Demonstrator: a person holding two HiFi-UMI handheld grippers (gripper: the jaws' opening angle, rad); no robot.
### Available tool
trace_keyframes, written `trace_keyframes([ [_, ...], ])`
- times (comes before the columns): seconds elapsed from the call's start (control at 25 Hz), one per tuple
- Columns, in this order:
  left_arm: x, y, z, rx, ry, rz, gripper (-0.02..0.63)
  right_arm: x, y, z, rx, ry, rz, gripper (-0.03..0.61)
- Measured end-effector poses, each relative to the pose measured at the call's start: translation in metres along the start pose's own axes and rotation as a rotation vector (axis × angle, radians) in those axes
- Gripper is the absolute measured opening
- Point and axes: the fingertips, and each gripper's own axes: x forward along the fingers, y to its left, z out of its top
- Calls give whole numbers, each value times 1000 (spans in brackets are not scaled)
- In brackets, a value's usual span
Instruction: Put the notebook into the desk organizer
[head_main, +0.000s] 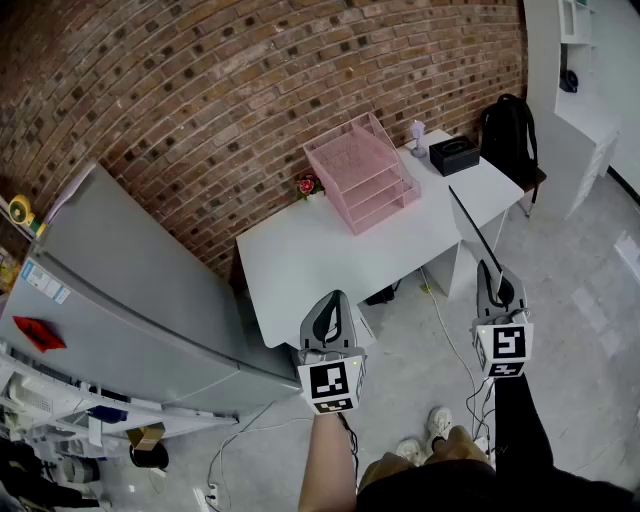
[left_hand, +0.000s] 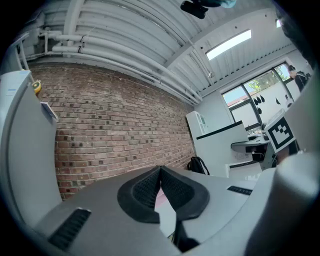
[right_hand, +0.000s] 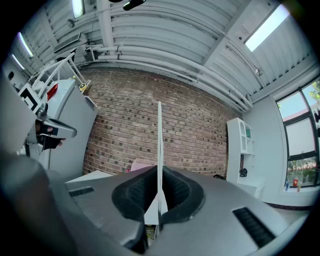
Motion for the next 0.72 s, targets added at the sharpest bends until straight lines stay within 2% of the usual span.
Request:
trace_keyframes([
  [0.28, -51, 14, 1, -10, -4, -6, 14, -47, 31, 9, 10, 8, -11, 26],
  [0.72, -88, 13, 10, -19, -43, -46, 14, -95, 39, 17, 34, -17, -73, 26],
])
